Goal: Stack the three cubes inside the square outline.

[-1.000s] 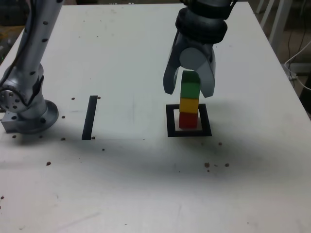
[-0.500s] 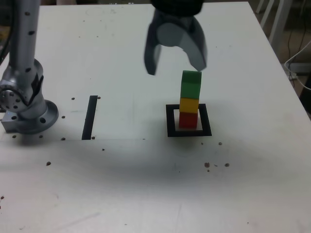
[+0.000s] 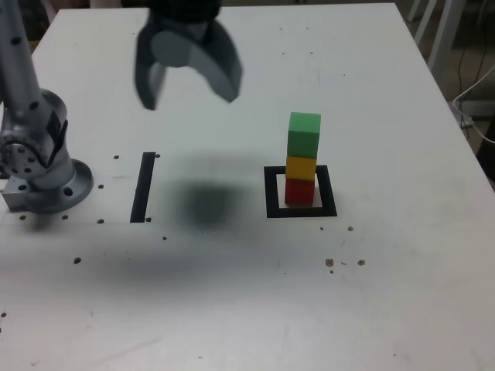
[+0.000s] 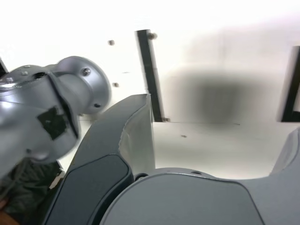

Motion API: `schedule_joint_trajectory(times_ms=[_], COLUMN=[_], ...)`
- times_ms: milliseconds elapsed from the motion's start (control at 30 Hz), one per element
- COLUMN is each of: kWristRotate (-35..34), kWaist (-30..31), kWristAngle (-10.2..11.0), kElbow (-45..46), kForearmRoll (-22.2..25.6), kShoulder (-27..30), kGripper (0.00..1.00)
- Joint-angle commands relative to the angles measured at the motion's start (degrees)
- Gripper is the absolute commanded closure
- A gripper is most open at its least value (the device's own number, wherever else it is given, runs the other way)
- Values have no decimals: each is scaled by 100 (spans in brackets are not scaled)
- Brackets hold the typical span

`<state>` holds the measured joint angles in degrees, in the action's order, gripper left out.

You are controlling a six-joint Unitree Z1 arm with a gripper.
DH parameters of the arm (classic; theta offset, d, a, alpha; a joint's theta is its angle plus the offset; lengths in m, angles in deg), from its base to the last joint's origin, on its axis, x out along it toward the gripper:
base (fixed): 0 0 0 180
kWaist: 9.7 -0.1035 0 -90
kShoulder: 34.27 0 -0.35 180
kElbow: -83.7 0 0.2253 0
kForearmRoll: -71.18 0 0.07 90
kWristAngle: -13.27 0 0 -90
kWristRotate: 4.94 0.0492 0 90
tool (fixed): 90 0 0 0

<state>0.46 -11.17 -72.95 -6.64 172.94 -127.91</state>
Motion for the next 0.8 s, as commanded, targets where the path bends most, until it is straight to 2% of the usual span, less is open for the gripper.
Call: schedule_joint_trajectory(times_ms=[0, 300, 500, 767], kWristRotate=[-29, -92, -121, -128], kWaist=[-24, -29, -29, -29], kWristAngle=[-28, -256, -386, -553], kElbow=[502, 1912, 2465, 2958], kForearmRoll=[-212, -1090, -1601, -2051], kShoulder=[245, 891, 1009, 1073], kGripper=[0, 0, 0, 0])
